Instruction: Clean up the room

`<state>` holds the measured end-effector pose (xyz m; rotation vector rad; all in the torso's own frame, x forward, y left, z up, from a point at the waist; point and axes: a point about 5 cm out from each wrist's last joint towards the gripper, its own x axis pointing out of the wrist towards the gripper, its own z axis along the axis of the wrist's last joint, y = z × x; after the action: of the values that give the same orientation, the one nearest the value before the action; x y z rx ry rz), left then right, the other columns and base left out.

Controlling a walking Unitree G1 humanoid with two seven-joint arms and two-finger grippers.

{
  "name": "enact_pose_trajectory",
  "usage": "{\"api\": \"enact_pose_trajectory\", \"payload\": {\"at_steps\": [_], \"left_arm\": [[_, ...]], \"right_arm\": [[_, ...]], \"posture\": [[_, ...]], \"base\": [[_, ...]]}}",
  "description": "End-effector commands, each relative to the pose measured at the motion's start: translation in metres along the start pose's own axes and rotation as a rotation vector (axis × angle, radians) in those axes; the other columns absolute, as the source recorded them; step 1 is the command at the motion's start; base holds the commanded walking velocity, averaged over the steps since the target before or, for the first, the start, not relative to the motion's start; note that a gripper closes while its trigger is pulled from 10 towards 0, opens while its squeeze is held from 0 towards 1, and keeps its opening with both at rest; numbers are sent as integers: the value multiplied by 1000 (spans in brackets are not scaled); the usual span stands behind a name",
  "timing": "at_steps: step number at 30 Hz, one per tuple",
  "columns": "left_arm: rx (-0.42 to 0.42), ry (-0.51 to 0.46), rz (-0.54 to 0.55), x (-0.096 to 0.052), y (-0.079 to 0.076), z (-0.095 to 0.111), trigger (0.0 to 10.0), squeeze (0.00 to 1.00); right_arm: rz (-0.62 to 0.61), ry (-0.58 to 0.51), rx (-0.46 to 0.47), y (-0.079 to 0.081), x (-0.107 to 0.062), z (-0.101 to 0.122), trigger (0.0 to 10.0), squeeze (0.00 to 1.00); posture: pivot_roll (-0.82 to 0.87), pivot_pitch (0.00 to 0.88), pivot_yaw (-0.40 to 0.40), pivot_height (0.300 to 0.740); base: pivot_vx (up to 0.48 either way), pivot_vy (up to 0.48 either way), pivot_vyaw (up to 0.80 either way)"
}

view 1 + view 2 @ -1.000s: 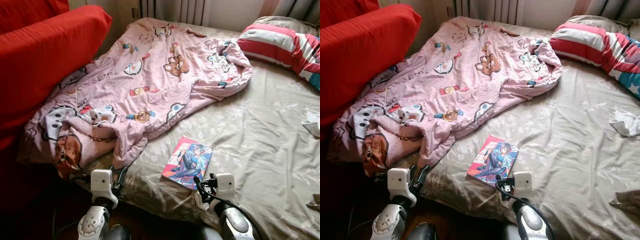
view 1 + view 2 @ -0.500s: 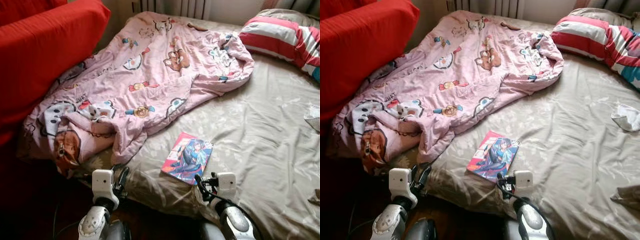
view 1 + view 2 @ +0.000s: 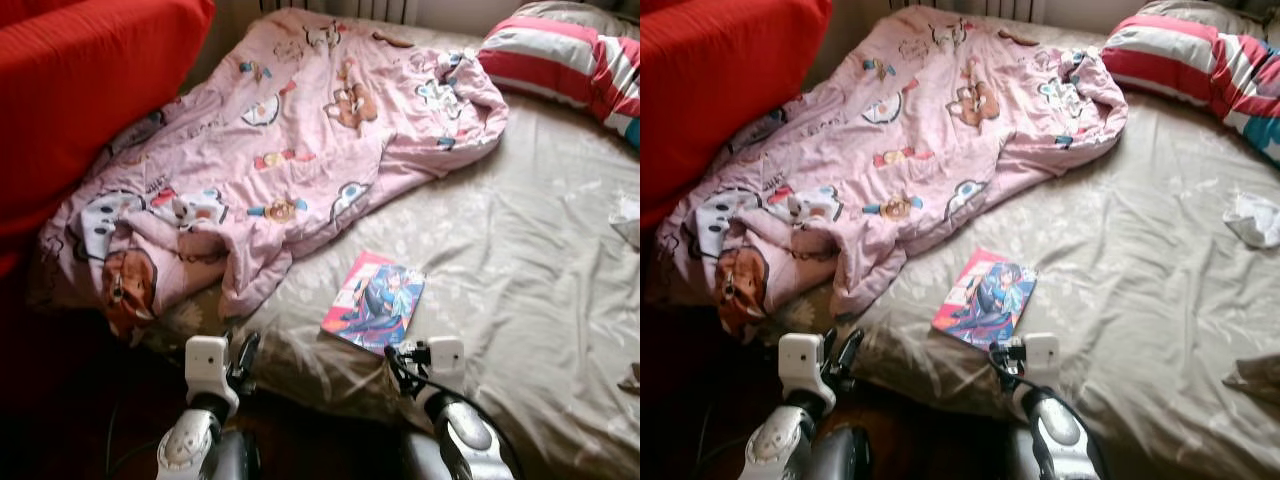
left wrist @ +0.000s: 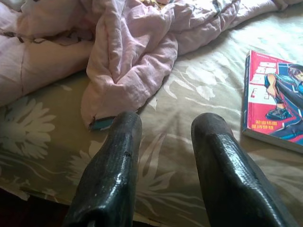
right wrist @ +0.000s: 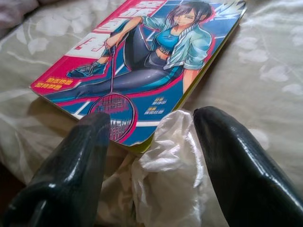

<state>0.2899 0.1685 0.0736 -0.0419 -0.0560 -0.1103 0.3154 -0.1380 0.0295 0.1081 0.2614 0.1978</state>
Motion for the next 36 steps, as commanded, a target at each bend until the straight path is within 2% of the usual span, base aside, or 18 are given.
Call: {"api": "enact_pose_trajectory", "payload": {"at_steps": [1,2,3,9,11,12,13,22,23,36], "left_arm": [[-2,14,1,-3,0,-1,10000,0],[-1,13,1,-3,0,-1,10000,0],[-1,11,1,-3,0,0,10000,0],[0,-1,1,-5,0,5,10000,0],[0,-4,2,-6,1,6,10000,0],[0,-4,2,-7,0,6,10000,0],[0,-4,2,-7,0,7,10000,0],[-1,8,1,-10,0,8,10000,0],[0,12,-1,-11,0,8,10000,0],[6,21,-25,-6,-6,7,10000,0]], "right_arm": [[-9,66,14,-2,-1,-9,10000,243],[-7,69,22,-2,-1,-8,10000,243],[-10,72,32,-3,1,-6,10000,1000],[-29,91,7,-4,12,11,10000,1000],[-15,85,9,-2,16,17,10000,980],[-11,86,9,-2,16,18,10000,588],[-7,90,0,-1,17,18,10000,0],[-50,147,-36,-7,16,14,10000,0],[-69,163,-37,-10,14,11,0,0],[-93,176,-26,-15,10,5,0,0]], "posture": [[-12,310,-5,579],[-11,311,-5,579],[-9,314,-4,579],[10,339,-4,579],[16,346,-4,579],[19,349,-3,579],[20,351,-3,579],[24,363,3,579],[24,362,4,579],[13,339,11,579]], "base": [[0,0,0],[0,0,0],[0,0,0],[0,0,0],[0,0,0],[0,0,0],[0,0,0],[0,0,0],[0,0,0],[0,0,0]]}}
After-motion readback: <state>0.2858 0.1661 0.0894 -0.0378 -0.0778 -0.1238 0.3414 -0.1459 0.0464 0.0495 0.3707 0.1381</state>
